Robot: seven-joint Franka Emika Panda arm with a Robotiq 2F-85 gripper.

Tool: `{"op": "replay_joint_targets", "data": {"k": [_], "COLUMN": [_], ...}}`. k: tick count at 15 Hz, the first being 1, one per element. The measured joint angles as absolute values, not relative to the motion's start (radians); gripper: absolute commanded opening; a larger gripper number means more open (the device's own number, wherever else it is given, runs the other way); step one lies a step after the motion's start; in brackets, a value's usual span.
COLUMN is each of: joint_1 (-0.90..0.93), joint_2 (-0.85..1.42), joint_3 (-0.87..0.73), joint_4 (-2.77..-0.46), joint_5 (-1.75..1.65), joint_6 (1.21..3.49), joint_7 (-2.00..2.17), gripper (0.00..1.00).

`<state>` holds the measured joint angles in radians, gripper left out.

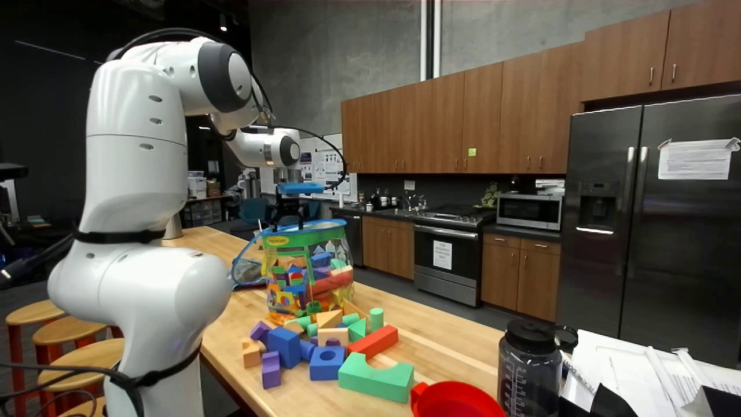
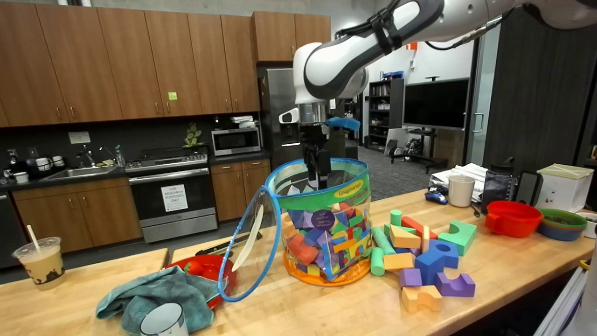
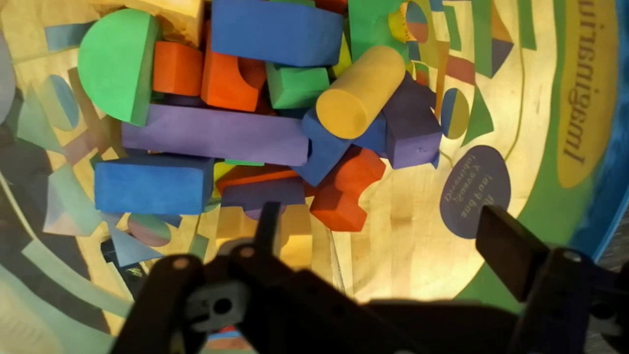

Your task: Remove one yellow block from the clear bag and put it on the table.

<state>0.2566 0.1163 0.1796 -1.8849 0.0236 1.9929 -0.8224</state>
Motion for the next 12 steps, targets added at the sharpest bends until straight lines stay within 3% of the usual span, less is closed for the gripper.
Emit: {"op": "replay_joint_targets", "data": {"k": [12], "joint_1": [0.237], "joint_2": [0.141], "joint_3": [0.192], "joint_4": [-1.904], "joint_5": [0.035], "joint_6": [2.066], "joint_7": [-0.823], "gripper": [1.00]}}
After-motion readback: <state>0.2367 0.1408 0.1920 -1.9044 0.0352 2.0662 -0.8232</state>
